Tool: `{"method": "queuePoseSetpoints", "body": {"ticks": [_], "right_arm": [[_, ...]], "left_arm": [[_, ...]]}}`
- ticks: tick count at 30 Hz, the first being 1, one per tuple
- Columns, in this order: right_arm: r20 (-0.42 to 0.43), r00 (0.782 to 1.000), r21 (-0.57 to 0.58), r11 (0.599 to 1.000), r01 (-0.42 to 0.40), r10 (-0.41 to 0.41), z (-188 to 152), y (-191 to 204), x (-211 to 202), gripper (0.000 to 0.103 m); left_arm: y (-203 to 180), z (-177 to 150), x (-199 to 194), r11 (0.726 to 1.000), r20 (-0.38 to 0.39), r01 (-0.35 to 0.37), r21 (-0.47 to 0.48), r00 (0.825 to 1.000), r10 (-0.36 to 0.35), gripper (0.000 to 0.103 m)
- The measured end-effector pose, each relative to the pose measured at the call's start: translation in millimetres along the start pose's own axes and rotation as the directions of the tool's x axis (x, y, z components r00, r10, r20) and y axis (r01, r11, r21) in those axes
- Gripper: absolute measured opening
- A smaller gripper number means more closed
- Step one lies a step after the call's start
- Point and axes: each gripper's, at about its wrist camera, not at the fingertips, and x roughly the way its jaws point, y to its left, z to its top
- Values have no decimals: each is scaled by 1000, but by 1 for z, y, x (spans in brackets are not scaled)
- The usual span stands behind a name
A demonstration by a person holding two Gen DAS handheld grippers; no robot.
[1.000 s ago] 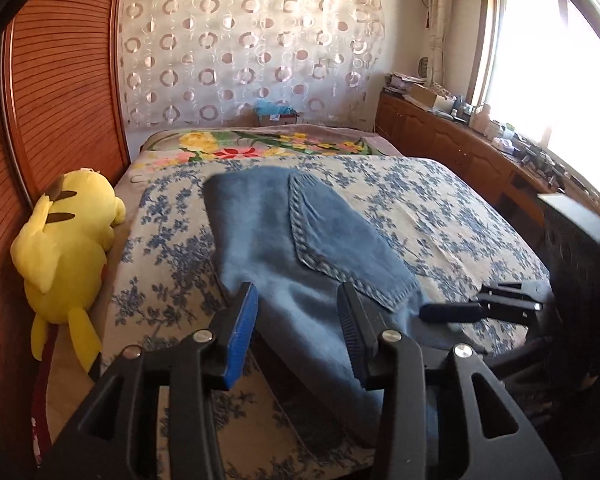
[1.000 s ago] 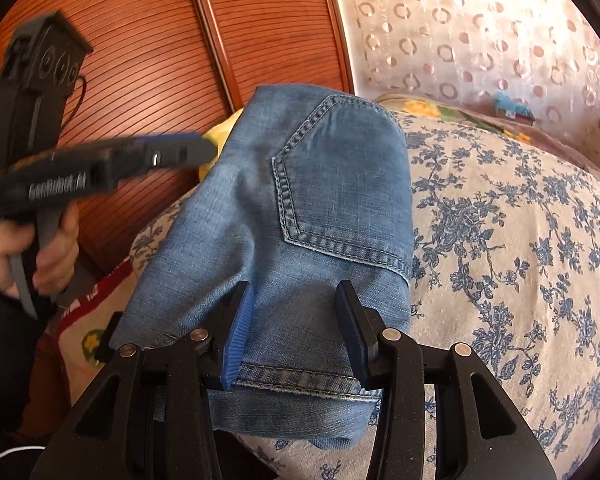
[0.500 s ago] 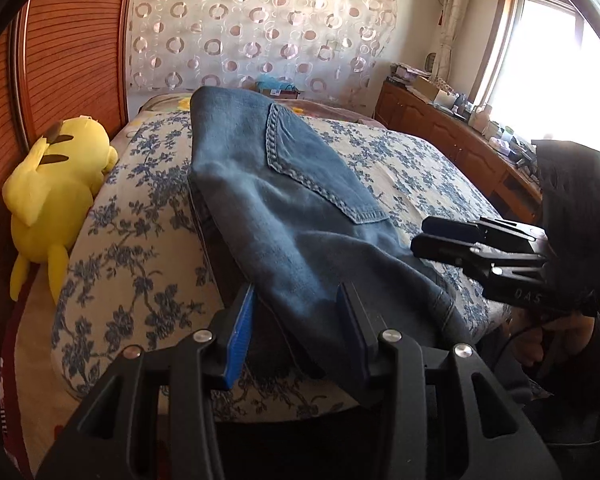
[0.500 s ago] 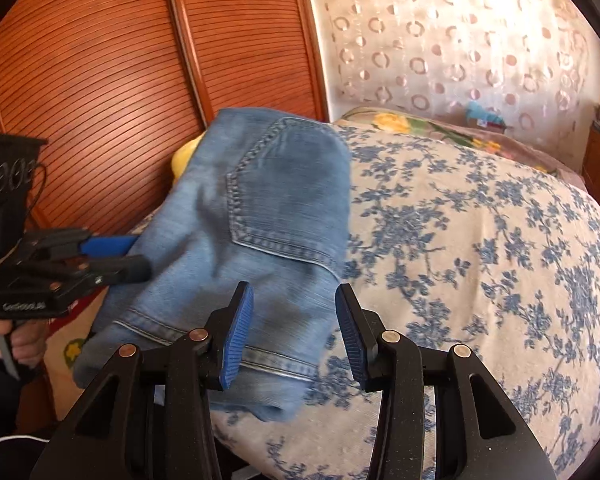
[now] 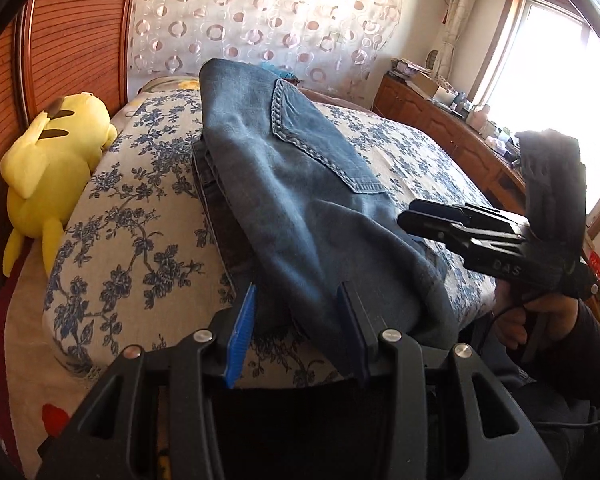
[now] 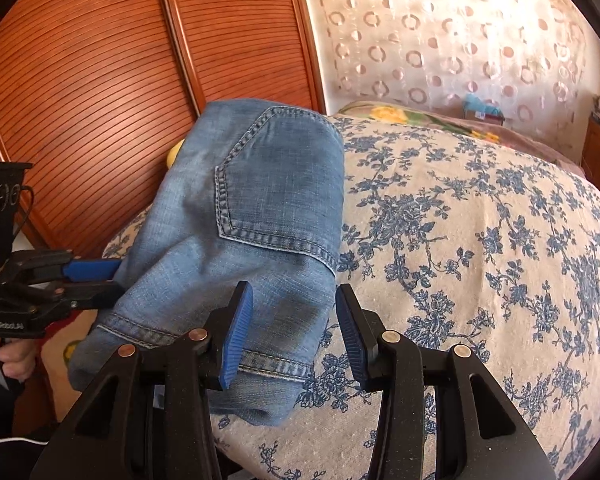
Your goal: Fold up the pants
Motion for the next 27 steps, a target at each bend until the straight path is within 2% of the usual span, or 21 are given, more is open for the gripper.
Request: {"method": "queuePoseSetpoints", "body": {"ticks": [1,5,9,12,16,20,22,25,27], "right_arm": [[0,1000,0,1000,0,0,0,0,0,43],[-3,1000,1,1000,-3,3,-1,0,1,44],[-7,1000,-1,1000,-1,1,-2,0,2,44],[-9,1000,3,1000,-1,1,-3,-2,3,44],[-22,1000,9,1000,0,0,-5,-4,5,44],[-23,1000,15,1000,-8,9,-5,-5,4,44],[-24,1000,8,1000,0,0,-4,-4,3,44],[-10,1000,-2,1000,6,-6,-1,-4,-1,44],[-2,1000,-4,1000,-6,6,1,-3,-4,44]], "left_arm": [[0,-1,0,1000,1,0,2,1000,0,41],[-2,-4,2,999,-1,45,12,999,-45,9],[-6,-4,-5,998,25,51,33,998,-52,1],[1,-2,-12,999,40,31,26,999,-32,0],[18,-5,-4,999,20,-32,12,999,32,0],[26,-11,2,999,1,-42,-11,999,42,0],[26,-12,0,997,12,-81,-8,997,81,0],[30,-10,-5,998,26,-60,-32,998,61,0],[29,-7,-7,996,32,-81,-24,996,82,4]]}}
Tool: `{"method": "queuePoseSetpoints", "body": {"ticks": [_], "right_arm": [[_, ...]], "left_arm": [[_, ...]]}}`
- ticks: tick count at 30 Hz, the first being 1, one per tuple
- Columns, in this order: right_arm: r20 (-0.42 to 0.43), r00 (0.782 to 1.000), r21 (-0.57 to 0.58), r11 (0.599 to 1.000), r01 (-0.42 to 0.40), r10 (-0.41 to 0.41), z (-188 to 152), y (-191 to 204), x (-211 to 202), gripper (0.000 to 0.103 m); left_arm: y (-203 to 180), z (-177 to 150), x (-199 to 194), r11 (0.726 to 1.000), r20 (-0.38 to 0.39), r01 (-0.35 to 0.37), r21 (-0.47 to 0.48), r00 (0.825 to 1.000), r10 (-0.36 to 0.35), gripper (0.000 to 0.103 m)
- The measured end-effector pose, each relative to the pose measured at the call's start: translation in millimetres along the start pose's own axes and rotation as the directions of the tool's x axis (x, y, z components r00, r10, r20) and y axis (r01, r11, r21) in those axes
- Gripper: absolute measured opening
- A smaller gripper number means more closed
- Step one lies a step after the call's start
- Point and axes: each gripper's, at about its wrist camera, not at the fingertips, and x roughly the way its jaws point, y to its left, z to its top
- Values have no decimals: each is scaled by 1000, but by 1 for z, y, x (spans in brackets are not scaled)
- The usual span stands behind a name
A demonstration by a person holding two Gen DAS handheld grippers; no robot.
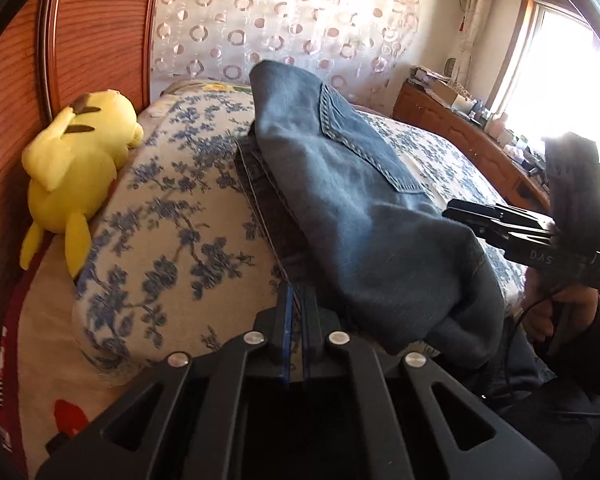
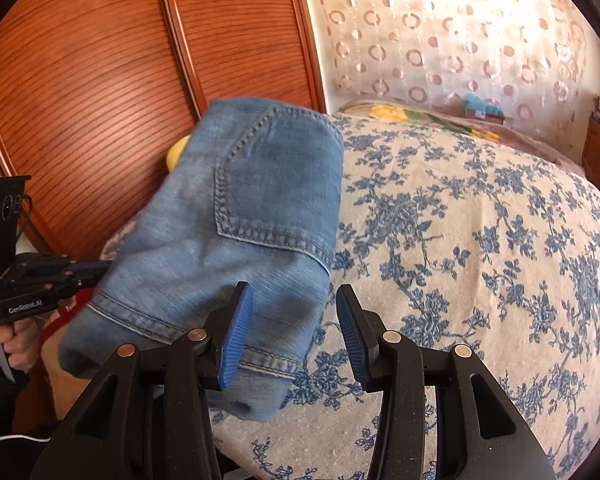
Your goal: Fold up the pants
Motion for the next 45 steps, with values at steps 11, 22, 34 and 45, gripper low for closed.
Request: {"method": "queuePoseSetpoints", "body": {"ticks": [11,22,34,45], "right_arm": [[-29,999,-32,998,-46,46,-1,20,12,44],[-33,999,-44,998,-38,37,-9,22,22,45],[-25,998,-19,998,-57,56,-9,18,20,46],[-21,997,-12,997,-70,70,-10,15,20,47]], "left_arm": [[-15,32,-3,999,67,9,54,998,-13,45],[-28,79,30,994,84,19,105,996,-28,45],[-29,125,86,979,11,-12,206,1000,10,45],[-9,109,111,982,-42,-27,186,998,36,46]]}}
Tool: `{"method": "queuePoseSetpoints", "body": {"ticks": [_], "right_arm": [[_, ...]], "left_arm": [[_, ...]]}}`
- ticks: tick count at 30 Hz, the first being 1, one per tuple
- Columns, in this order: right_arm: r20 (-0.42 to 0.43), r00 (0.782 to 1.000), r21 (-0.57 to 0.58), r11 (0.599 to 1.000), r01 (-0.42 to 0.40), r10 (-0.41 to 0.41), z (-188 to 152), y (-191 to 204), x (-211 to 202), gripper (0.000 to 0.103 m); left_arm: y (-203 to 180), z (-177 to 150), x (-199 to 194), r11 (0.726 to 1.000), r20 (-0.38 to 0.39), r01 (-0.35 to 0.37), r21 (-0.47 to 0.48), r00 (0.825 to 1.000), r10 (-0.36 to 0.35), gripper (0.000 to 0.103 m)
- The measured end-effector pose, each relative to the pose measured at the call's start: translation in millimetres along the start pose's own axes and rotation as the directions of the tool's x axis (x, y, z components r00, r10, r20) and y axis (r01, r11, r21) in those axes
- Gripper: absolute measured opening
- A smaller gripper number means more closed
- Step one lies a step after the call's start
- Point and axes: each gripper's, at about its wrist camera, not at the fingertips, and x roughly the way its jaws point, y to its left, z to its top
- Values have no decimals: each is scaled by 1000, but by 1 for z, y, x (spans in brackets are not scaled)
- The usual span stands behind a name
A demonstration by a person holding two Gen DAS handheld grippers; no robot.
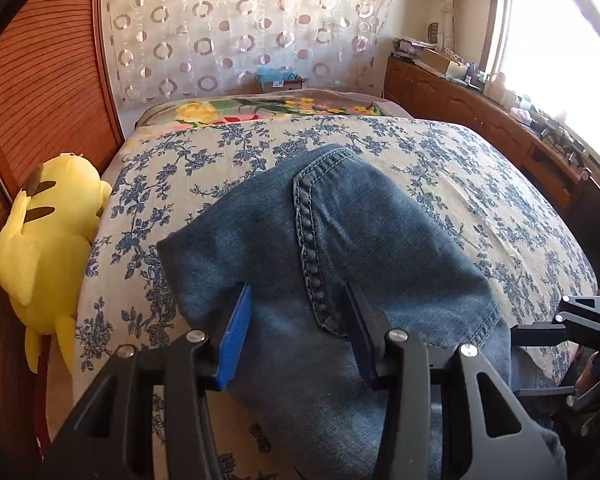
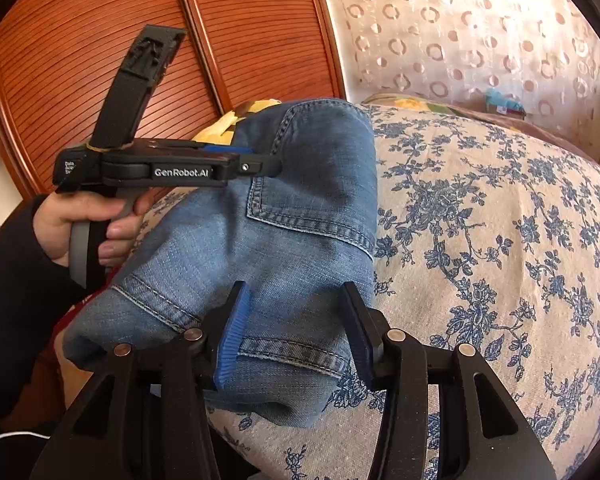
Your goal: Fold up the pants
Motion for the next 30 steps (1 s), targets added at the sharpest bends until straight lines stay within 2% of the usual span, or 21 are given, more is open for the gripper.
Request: {"method": "queuePoseSetpoints", "body": {"ticks": [8,13,19,24,30], "right_arm": [[-6,1000,-4,1000,4,-4,2,0,-2,49],[13,999,-18,999,35,-35,12,-2,-8,49],[-37,999,-5,999,32,-32,12,-9,9,49],[-34,999,29,999,13,-12,7,-14,12,49],[-27,999,-2,1000,21,-21,20,-14,3,49]], "left_arm": [[3,-5,4,1000,-2,14,-10,1000,-14,46],[3,-4,2,1000,-3,14,-15,1000,-14,46],[7,-5,-5,999,12,27,-32,1000,-27,46],[12,-5,-24,999,42,-6,-44,999,8,46],[30,-2,-29,996,56,-28,-80,998,33,46]]}}
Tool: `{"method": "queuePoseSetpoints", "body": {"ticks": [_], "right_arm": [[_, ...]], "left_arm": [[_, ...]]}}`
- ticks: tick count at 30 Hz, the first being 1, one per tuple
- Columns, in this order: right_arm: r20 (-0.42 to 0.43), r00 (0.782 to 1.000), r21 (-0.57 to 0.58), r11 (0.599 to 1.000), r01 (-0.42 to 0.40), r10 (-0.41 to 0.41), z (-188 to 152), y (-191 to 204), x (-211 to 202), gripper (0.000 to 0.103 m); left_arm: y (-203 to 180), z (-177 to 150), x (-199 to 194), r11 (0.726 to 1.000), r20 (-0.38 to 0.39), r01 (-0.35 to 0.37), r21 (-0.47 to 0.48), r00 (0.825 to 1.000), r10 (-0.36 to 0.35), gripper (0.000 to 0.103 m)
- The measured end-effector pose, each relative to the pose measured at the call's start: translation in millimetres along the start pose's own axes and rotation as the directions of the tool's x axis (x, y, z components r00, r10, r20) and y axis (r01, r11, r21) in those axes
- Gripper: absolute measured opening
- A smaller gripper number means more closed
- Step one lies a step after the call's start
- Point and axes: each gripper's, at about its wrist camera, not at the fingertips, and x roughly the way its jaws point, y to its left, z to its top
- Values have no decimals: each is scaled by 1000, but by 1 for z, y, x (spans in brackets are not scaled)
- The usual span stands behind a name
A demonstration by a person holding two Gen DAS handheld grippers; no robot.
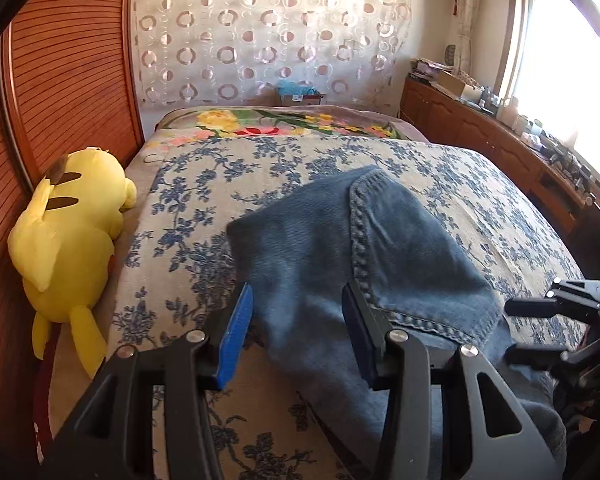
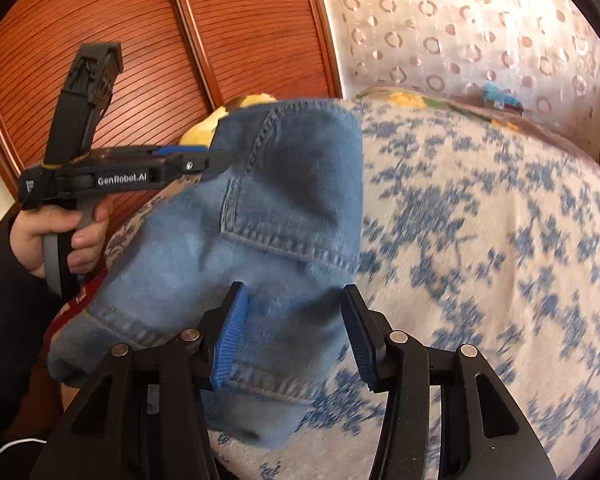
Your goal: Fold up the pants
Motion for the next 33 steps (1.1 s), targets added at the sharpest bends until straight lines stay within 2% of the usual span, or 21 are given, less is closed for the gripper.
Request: {"method": "queuePoseSetpoints", "body": {"ticks": [6,10,16,22,28,29,33], "right_arm": [[13,999,-50,998,34,-33,42,-15,6,49],[-1,999,-76,996,38,-38,67,-25,27,49],[-69,997,-86,996,-23,17,90,-34,69,50],[-113,990,-84,992,-92,82,98,-44,93,57],[-148,968,-6,979,-204,201,99,-56,111,60],[-145,966,-1,976,-218,215,99,-57,111,59],[-125,961,-7,968,-250,247,98,-55,103,30]], "left_arm": [[19,5,17,999,-29,-27,-32,999,26,46],[25,2,29,999,-56,1,-40,998,-3,46],[28,-2,39,998,-73,22,-53,997,-26,46],[34,-5,41,995,-80,52,-81,995,-59,46],[31,-6,41,997,-84,41,-66,995,-46,46],[31,-6,41,997,-85,38,-64,995,-44,46],[27,-3,40,999,-94,21,-46,995,-25,46]]}}
